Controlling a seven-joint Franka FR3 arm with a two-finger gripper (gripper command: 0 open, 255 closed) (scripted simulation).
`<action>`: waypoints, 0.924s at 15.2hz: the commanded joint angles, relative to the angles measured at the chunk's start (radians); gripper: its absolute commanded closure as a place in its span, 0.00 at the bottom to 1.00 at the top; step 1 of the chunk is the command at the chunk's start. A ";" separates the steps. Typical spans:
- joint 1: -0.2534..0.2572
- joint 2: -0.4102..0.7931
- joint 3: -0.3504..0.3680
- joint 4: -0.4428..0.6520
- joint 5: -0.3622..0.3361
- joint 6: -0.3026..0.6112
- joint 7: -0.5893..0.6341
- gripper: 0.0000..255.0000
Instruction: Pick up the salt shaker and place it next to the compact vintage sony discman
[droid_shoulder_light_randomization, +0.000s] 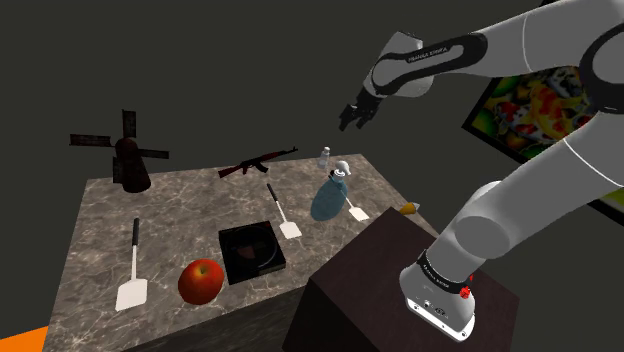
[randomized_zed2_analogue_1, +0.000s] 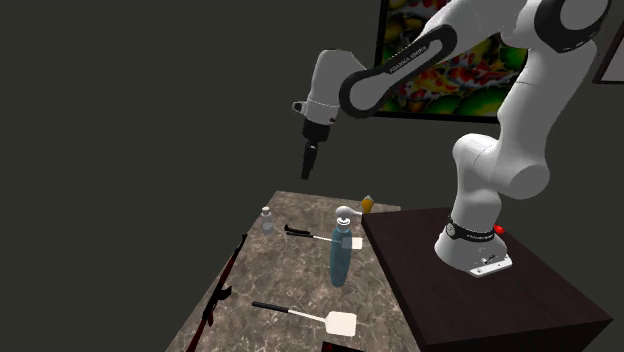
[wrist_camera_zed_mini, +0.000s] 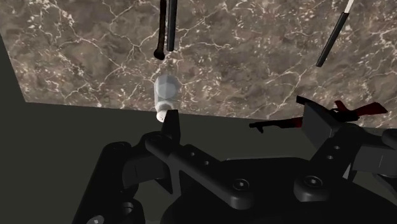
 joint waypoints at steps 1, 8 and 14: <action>0.007 0.085 -0.024 0.024 0.041 0.060 -0.035 0.00; 0.001 0.364 -0.061 0.140 0.262 0.196 -0.207 0.00; -0.081 0.604 -0.008 0.294 0.457 0.251 -0.351 0.00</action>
